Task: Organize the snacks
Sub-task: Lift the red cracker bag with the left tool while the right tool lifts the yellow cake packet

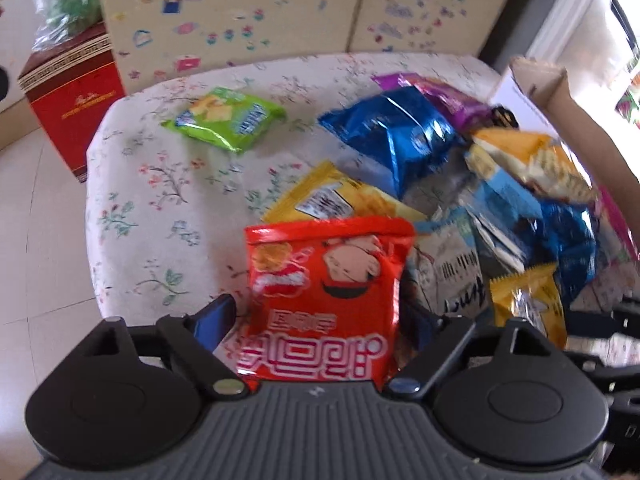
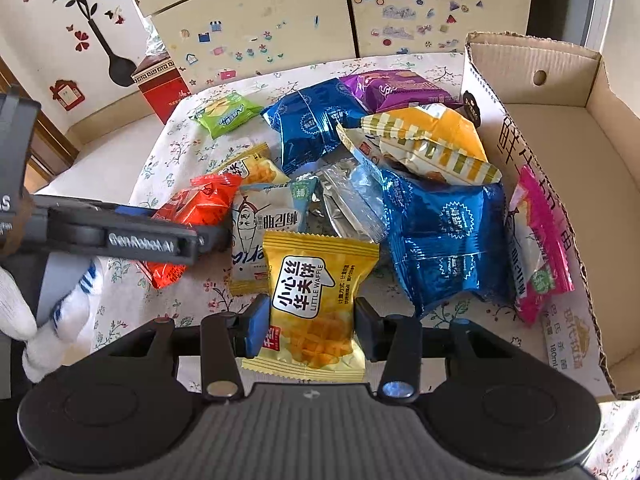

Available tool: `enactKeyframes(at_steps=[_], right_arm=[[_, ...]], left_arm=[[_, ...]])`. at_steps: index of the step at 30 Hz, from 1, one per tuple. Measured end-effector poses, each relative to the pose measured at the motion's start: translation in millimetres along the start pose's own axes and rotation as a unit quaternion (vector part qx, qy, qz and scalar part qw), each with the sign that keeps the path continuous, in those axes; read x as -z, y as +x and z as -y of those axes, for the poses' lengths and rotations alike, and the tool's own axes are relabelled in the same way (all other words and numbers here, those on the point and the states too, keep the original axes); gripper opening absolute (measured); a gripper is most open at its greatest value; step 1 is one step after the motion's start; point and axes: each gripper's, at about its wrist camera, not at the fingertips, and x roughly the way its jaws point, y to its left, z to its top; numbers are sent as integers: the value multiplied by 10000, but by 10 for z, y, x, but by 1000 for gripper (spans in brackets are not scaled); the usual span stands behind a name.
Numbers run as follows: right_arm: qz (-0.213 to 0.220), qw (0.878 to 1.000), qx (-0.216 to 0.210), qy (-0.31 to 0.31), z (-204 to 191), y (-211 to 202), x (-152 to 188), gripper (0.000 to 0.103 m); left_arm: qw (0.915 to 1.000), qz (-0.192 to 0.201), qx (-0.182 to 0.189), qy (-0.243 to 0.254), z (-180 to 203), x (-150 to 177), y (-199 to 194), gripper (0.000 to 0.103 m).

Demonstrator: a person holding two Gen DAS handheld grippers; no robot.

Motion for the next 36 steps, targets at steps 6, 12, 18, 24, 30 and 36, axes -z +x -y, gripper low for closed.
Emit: enactKeyframes(at_steps=[6, 12, 18, 24, 30, 36], right_arm=[[2, 9999, -26, -141, -35, 11, -18, 52], [120, 9993, 73, -336, -63, -31, -27, 52], [140, 9993, 163, -304, -30, -25, -49, 52], [117, 9995, 130, -249, -29, -23, -43, 52], [99, 9995, 111, -285, -58, -1, -61, 52], [191, 9994, 48, -301, -38, -73, -99, 52]], left_arm=[[9987, 1, -142, 489, 152, 69, -83, 60], [9958, 475, -434, 651, 210, 76, -366, 48], [9970, 535, -252, 496, 179, 27, -416, 47], [9991, 410, 20, 112, 32, -5, -329, 81], [10000, -19, 58, 11, 45, 26, -41, 69], [9996, 115, 32, 240, 131, 98, -124, 59]])
